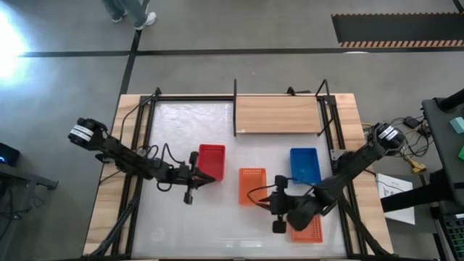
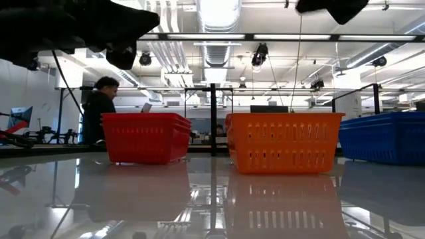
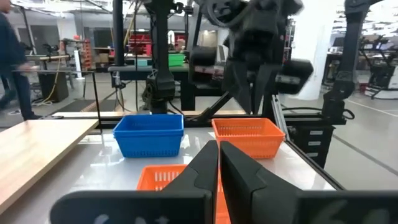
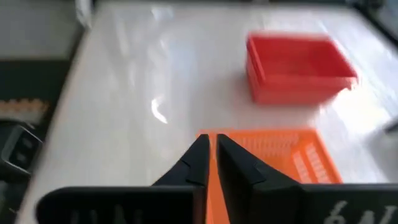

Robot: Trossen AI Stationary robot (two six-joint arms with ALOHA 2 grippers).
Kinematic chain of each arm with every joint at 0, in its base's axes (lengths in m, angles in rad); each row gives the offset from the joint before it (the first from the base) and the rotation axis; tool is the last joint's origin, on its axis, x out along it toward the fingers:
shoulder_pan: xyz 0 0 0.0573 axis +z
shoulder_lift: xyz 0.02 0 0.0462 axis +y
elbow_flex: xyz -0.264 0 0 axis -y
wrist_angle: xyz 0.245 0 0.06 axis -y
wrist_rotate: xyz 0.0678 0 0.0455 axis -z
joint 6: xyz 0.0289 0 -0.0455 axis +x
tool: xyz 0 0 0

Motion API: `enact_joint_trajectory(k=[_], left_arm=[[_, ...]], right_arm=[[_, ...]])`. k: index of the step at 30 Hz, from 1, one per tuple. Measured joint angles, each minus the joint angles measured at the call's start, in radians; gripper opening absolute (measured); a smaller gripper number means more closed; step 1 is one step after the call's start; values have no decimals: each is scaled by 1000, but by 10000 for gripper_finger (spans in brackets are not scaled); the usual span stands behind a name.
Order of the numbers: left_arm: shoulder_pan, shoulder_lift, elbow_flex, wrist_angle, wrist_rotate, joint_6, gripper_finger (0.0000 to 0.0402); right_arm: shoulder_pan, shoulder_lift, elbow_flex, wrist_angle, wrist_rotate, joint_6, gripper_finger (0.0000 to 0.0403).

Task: Stack baskets on shelf by color
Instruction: Stack the top orange basket on top of the bottom stacked orange baskets

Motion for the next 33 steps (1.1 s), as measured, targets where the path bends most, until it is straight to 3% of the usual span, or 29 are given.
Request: enact_joint_trajectory(k=[8, 16, 22, 33], left_arm=[[4, 4, -4, 3, -10, 0, 0], [5, 36, -6, 2, -11, 0, 0], [5, 41, -6, 1, -11, 0, 0], [5, 38, -6, 2, -11, -1, 0]], right_arm=[[-15, 199, 285, -418, -65, 242, 114], [-49, 365, 507, -563, -220, 278, 171], [-83, 446, 581, -676, -234, 267, 179], [-151, 558, 596, -715, -295, 154, 151]])
